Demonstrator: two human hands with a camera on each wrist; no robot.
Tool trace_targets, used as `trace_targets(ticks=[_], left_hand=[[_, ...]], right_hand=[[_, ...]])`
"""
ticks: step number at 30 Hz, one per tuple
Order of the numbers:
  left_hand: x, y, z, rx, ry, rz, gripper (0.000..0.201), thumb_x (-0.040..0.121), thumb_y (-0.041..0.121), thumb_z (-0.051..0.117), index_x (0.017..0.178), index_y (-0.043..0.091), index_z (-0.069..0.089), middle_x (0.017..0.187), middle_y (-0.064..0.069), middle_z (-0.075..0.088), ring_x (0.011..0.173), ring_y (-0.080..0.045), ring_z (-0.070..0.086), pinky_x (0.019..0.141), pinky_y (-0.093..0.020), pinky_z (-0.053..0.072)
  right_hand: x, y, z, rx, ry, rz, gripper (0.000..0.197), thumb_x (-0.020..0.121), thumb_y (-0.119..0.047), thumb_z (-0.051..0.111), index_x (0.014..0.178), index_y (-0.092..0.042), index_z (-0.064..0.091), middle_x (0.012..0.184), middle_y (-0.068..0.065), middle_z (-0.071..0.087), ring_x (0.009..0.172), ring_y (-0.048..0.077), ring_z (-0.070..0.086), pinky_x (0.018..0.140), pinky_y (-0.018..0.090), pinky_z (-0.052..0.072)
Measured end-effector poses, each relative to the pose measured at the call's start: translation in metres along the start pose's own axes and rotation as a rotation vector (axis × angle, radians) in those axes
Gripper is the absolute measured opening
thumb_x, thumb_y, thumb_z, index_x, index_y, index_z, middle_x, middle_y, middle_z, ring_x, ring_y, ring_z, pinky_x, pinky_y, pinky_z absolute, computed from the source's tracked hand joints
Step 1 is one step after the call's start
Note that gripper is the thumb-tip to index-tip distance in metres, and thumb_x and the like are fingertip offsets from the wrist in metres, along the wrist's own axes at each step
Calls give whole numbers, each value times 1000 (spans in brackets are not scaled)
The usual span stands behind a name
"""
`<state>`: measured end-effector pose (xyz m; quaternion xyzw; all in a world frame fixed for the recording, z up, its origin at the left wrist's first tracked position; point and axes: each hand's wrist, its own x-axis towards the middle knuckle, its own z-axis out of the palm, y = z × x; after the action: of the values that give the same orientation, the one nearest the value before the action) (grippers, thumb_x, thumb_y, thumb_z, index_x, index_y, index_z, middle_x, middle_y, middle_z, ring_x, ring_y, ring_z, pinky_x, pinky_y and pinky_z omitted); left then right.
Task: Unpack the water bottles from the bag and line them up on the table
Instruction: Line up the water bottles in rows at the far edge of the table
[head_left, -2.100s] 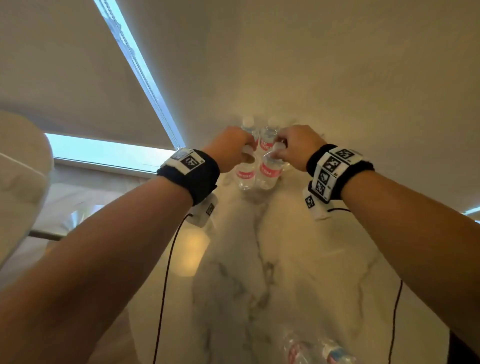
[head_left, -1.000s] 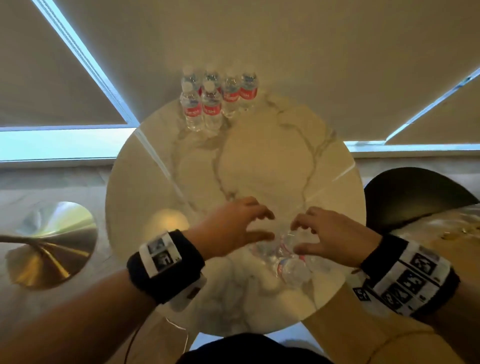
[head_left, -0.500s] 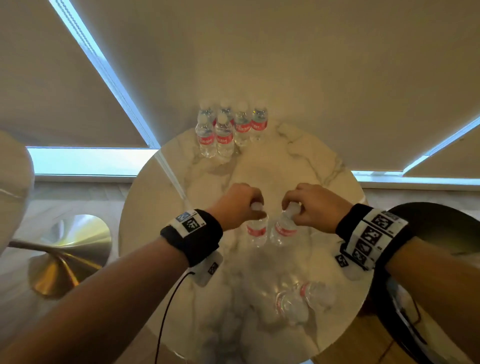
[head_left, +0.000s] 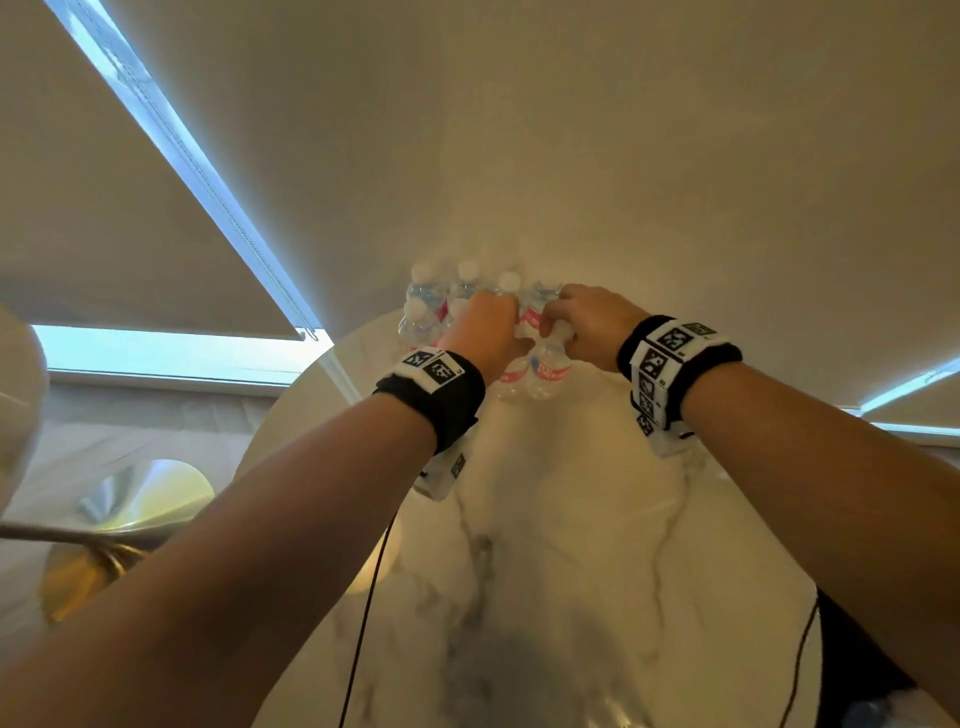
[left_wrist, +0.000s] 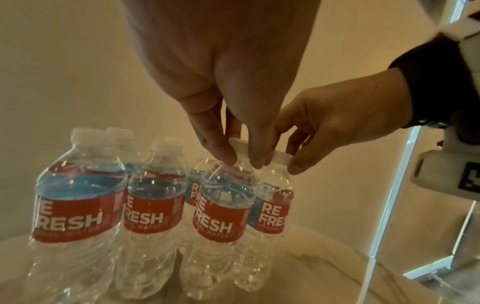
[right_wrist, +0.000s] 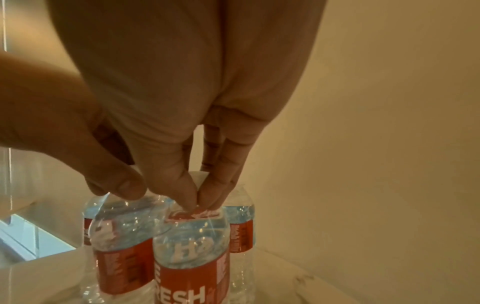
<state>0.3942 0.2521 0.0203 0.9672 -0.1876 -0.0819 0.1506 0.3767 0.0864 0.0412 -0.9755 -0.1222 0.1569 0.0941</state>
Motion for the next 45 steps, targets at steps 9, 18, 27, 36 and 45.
trace_targets(ticks=[9,18,27,36,45], left_hand=[[28,-16,21,18,66,-36,40,87,38,69,112,7,62,107,-15,62,93,-30,65,84,-42,56],[-32,-9,-7,-40,48,34,44,94,37,62,122,3,60,121,-19,61,109,-34,60,94,-42,50],[-226,44,21,-55,-305,409,28,99,31,54,118,16,66,108,-6,66,94,-26,64,84,-43,54],[-343,94,83,-113,-624,695,55,83,54,68,126,23,52,119,-7,53,104,-27,56,80,-43,53],[-266,97,69,-162,-543,548,40,93,34,65,125,11,58,121,-14,53,96,-35,60,83,-41,51]], right_hand=[[32,10,11,31,41,-10,39,80,-1,65,114,-21,67,117,9,53,100,33,59,76,32,42],[-43,-10,-5,171,57,89,47,84,-32,70,128,-26,56,123,7,54,89,20,58,85,32,46],[-260,-49,50,241,-240,199,36,85,-42,68,118,-29,61,109,-9,63,87,9,64,82,34,53],[-375,-76,121,223,-435,216,50,76,-55,70,118,-39,48,110,-8,46,88,13,58,79,30,52],[-296,-22,89,266,-172,268,34,78,-52,67,106,-32,62,95,-12,52,84,12,58,82,36,49]])
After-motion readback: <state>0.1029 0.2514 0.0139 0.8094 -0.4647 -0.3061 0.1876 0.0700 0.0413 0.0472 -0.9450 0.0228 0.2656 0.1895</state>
